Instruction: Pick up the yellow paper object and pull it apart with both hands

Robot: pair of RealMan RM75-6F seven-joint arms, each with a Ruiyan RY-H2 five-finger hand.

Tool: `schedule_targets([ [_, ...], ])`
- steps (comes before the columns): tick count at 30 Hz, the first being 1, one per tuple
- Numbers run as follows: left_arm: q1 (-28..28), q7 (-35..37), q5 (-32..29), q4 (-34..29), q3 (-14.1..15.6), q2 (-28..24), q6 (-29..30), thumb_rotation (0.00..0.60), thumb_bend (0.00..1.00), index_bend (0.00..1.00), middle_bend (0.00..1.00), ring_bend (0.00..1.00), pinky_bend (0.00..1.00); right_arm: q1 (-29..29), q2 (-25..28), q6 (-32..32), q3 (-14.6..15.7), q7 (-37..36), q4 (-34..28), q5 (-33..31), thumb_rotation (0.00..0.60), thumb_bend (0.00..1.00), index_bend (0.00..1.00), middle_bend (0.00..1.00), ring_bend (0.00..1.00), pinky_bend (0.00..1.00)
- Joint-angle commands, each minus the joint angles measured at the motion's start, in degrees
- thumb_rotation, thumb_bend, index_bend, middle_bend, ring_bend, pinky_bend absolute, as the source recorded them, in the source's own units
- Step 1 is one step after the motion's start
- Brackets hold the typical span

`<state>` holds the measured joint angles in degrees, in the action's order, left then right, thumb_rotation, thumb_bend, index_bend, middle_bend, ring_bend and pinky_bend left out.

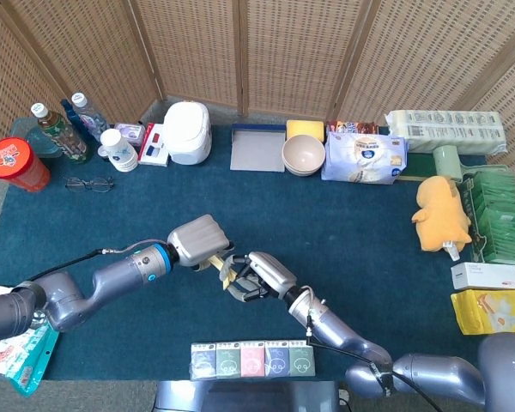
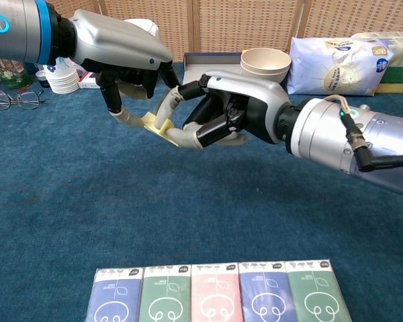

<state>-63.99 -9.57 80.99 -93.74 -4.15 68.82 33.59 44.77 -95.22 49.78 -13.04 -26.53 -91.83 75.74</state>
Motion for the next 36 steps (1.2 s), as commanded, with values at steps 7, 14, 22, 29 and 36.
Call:
schedule_targets([
  [7,0.0,-0.2,-0.4,0.1,0.0,0.3,-0.1,0.6,0.39,0.68,0.92,0.93,0.79,0.0,-0.1,0.0,-0.1,0.1,0.1,-0.1,0.6,0.45,0.53,1.0,1.0,1.0],
  [14,0.0,-0.3,-0.9,0.2,0.0,0.6,-0.1,0.6,0.39,0.68,0.92,0.93,0.79,0.1,-0.4,-0.1,-0.1,0.2,0.3,-0.2,0.6,0.45,0.54,1.0,1.0,1.0],
  [22,0.2,-0.6,-1.4,0.6,0.1,1.0,0.1,0.6,0.39,0.68,0.92,0.93,0.79,0.1,-0.5,-0.4,-0.2,0.2,0.6,-0.6,0.6,0.45,0.55,1.0,1.0,1.0],
  [29,0.2,-0.9,-1.7,0.8,0.2,1.4,0.1,0.6,0.39,0.67,0.92,0.93,0.79,0.2,-0.7,-0.5,-0.3,0.5,0.9,-0.8,0.6,0.45,0.57,1.0,1.0,1.0],
  [36,0.2,-1.3,-2.0,1.2,0.3,1.6,0.0,0.6,0.39,0.67,0.92,0.93,0.79,0.2,-1.1,-0.5,-0.4,0.6,1.3,-1.2,0.6,0.46,0.62,1.0,1.0,1.0],
])
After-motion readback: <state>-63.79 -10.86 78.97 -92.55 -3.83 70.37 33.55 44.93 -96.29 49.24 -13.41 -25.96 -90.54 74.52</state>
